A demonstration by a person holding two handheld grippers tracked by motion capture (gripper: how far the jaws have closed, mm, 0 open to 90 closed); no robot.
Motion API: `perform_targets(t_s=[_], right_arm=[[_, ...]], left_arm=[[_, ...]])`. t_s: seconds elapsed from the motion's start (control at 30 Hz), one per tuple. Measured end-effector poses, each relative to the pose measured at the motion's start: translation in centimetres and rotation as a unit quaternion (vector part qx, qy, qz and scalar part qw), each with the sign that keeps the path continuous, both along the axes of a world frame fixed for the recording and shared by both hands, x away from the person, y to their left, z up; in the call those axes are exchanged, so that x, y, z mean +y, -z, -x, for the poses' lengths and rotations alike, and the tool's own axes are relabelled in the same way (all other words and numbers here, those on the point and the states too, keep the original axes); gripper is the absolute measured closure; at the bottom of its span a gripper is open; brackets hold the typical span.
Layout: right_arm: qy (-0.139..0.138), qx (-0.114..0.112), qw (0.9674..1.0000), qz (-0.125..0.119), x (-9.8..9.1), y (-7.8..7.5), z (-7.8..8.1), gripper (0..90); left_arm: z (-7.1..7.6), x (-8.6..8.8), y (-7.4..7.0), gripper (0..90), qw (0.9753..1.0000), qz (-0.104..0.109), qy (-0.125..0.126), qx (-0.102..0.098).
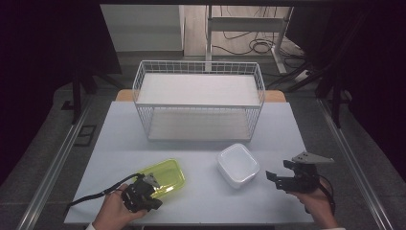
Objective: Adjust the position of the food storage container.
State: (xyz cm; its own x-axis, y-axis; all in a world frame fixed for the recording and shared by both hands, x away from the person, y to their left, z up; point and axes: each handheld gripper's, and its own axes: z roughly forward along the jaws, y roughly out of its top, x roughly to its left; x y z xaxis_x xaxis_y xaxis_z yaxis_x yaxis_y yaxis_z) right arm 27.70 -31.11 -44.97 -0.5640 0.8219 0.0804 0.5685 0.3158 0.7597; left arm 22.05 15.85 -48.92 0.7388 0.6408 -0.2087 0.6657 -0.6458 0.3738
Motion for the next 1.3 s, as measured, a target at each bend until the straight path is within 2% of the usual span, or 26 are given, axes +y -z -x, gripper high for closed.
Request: perform_targets(t_s=[0.37, 0.67, 0.73, 0.77, 0.8, 0.83, 0.9, 1.0, 1.03, 1.07, 1.1, 1.13, 1.17, 1.23, 1.3], right_arm=[[-0.001, 0.001, 1.0, 0.001, 0.0, 0.1, 0.0, 17.4], [0.0, -0.001, 1.0, -0.002, 0.1, -0.1, 0.0, 17.4], [0.0, -0.002, 1.0, -0.008, 0.0, -0.2, 0.1, 17.4], [-0.001, -0.001, 0.9999, -0.014, -0.1, -0.2, 0.0, 17.4], [0.0, -0.001, 0.9998, -0.018, -0.1, -0.2, 0.0, 17.4], [0.001, 0.0, 0.9998, -0.019, -0.1, -0.2, 0.0, 17.4], [0.001, 0.0, 0.9998, -0.019, -0.1, -0.3, 0.0, 17.4], [0.003, -0.005, 0.9998, -0.02, 0.1, -0.5, 0.1, 17.4], [0.003, -0.006, 0.9998, -0.02, 0.2, -0.6, 0.2, 17.4], [0.003, -0.006, 0.9998, -0.02, 0.2, -0.6, 0.2, 17.4], [0.0, -0.008, 0.9997, -0.022, 0.5, -0.8, 0.3, 17.3], [-0.002, -0.008, 0.9997, -0.023, 0.6, -0.9, 0.3, 17.1], [-0.003, -0.009, 0.9997, -0.022, 0.8, -1.0, 0.4, 17.0], [-0.006, -0.011, 0.9997, -0.022, 1.1, -1.1, 0.4, 16.8], [-0.007, -0.012, 0.9997, -0.022, 1.3, -1.2, 0.5, 16.8]], left_arm=[[-0.9, 1.8, -0.1, 90.0, 0.9997, 0.003, -0.024, -0.004], [-0.8, 2.2, -0.3, 90.0, 0.9996, 0.012, -0.025, -0.004], [-0.5, 2.4, -1.1, 90.0, 0.9985, 0.052, -0.019, 0.005], [-0.5, 2.4, -1.1, 90.0, 0.9985, 0.052, -0.019, 0.005], [-0.4, 2.6, -1.5, 90.0, 0.9978, 0.063, -0.019, 0.004], [-0.3, 3.1, -2.3, 90.0, 0.9973, 0.068, -0.027, -0.009], [-0.3, 3.6, -2.6, 90.0, 0.9967, 0.073, -0.031, -0.015], [-0.7, 5.7, -3.4, 90.0, 0.9938, 0.084, -0.066, -0.032], [-0.8, 6.3, -3.4, 90.0, 0.9931, 0.082, -0.077, -0.036], [-0.8, 6.3, -3.4, 90.0, 0.9931, 0.082, -0.077, -0.036], [-1.3, 7.6, -3.3, 90.0, 0.991, 0.077, -0.102, -0.04], [-1.3, 7.6, -3.3, 90.0, 0.991, 0.077, -0.102, -0.04], [-1.7, 8.7, -2.9, 90.0, 0.9887, 0.074, -0.124, -0.04], [-2.2, 9.8, -2.1, 90.0, 0.9856, 0.065, -0.152, -0.036], [-2.7, 10.7, -1.3, 90.0, 0.9845, 0.05, -0.165, -0.03]])
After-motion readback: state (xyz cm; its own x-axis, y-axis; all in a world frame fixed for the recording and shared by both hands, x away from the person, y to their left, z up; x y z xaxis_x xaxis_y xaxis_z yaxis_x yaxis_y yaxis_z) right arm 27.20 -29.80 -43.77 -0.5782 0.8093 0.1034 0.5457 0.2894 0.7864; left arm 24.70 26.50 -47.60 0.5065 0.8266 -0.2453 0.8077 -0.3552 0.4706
